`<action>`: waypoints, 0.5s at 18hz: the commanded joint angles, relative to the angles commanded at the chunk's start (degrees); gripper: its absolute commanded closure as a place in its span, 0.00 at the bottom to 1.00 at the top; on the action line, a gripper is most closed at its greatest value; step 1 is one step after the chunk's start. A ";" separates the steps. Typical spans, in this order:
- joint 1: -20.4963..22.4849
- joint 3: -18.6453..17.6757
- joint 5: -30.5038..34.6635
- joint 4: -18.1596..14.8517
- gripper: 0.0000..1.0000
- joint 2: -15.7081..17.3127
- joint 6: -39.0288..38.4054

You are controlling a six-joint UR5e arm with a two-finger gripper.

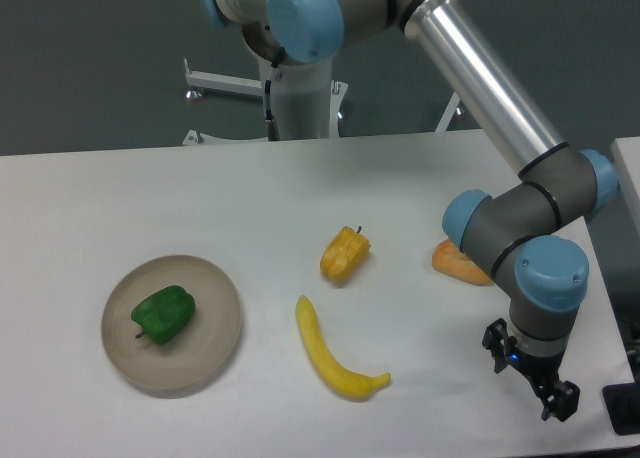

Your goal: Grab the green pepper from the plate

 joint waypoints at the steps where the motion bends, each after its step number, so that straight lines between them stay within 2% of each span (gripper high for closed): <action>1: 0.00 -0.17 0.00 0.00 0.00 0.00 0.00; 6: -1.05 -0.79 0.00 0.00 0.00 0.79 -0.18; 8: -1.85 -1.58 0.00 -0.35 0.00 2.01 -2.18; 9: -1.85 -3.41 -0.09 -0.44 0.00 3.85 -3.94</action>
